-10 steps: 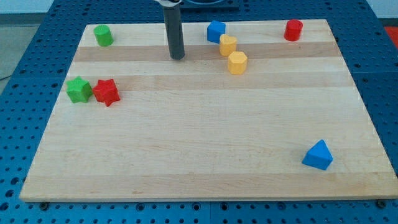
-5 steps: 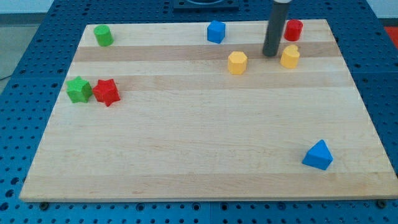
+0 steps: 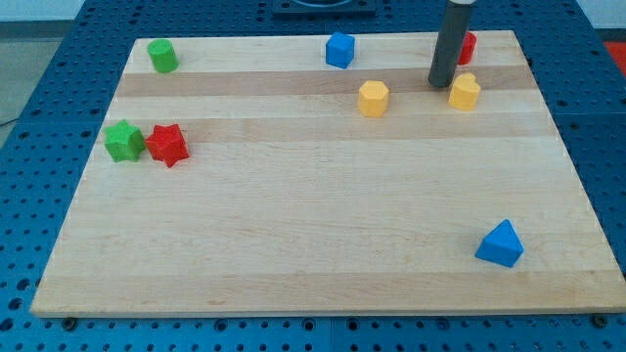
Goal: Place the heart to the center right
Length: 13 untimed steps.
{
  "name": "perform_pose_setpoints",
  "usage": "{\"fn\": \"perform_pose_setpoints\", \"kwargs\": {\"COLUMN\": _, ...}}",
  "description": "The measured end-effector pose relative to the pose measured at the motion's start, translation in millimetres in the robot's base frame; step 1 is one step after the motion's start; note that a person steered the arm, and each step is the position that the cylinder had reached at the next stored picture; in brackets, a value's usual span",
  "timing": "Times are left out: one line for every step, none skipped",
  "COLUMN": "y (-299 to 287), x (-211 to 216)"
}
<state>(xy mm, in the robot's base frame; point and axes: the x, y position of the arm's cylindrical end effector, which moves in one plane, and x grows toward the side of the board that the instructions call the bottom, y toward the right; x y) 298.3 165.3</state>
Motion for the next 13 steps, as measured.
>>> {"fn": "perform_pose_setpoints", "kwargs": {"y": 29, "x": 6}}
{"fn": "perform_pose_setpoints", "kwargs": {"y": 59, "x": 27}}
{"fn": "perform_pose_setpoints", "kwargs": {"y": 61, "x": 34}}
{"fn": "perform_pose_setpoints", "kwargs": {"y": 61, "x": 33}}
{"fn": "perform_pose_setpoints", "kwargs": {"y": 61, "x": 45}}
{"fn": "perform_pose_setpoints", "kwargs": {"y": 61, "x": 54}}
{"fn": "perform_pose_setpoints", "kwargs": {"y": 61, "x": 54}}
{"fn": "perform_pose_setpoints", "kwargs": {"y": 47, "x": 54}}
{"fn": "perform_pose_setpoints", "kwargs": {"y": -9, "x": 91}}
{"fn": "perform_pose_setpoints", "kwargs": {"y": -25, "x": 106}}
{"fn": "perform_pose_setpoints", "kwargs": {"y": -29, "x": 127}}
{"fn": "perform_pose_setpoints", "kwargs": {"y": -70, "x": 148}}
{"fn": "perform_pose_setpoints", "kwargs": {"y": -89, "x": 177}}
